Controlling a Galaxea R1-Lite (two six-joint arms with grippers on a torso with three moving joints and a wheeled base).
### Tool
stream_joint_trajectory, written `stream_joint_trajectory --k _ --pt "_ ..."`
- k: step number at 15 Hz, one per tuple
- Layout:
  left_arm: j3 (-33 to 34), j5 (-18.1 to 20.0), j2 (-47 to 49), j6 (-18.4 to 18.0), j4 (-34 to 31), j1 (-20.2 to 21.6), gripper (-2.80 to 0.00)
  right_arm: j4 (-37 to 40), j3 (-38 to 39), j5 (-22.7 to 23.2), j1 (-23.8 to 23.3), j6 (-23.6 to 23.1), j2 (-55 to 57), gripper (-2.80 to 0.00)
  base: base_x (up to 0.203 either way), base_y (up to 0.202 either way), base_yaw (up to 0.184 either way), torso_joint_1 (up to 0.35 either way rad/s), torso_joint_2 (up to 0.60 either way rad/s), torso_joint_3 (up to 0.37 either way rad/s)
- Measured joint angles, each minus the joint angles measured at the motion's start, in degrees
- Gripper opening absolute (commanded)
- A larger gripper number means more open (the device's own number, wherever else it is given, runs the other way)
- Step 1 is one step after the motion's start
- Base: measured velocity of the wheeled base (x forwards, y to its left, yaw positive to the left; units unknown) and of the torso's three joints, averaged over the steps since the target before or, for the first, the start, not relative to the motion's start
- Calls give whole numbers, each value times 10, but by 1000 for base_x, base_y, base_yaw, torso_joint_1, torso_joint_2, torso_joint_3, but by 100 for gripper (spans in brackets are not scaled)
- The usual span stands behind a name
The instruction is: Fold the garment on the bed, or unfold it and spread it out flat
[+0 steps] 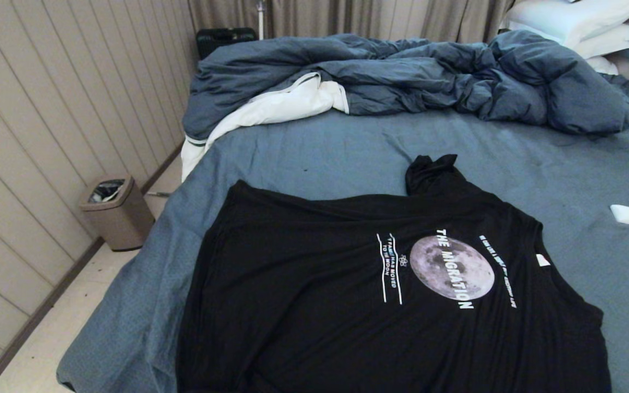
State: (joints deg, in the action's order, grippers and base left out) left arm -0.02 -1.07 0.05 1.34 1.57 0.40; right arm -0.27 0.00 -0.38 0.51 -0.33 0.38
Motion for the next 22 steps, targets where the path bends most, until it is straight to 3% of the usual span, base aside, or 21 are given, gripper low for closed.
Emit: stream_joint_trajectory --k 22 --pt "0 2 0 1 0 -1 -280 1 0 3 0 -3 -1 -280 0 0 0 0 0 0"
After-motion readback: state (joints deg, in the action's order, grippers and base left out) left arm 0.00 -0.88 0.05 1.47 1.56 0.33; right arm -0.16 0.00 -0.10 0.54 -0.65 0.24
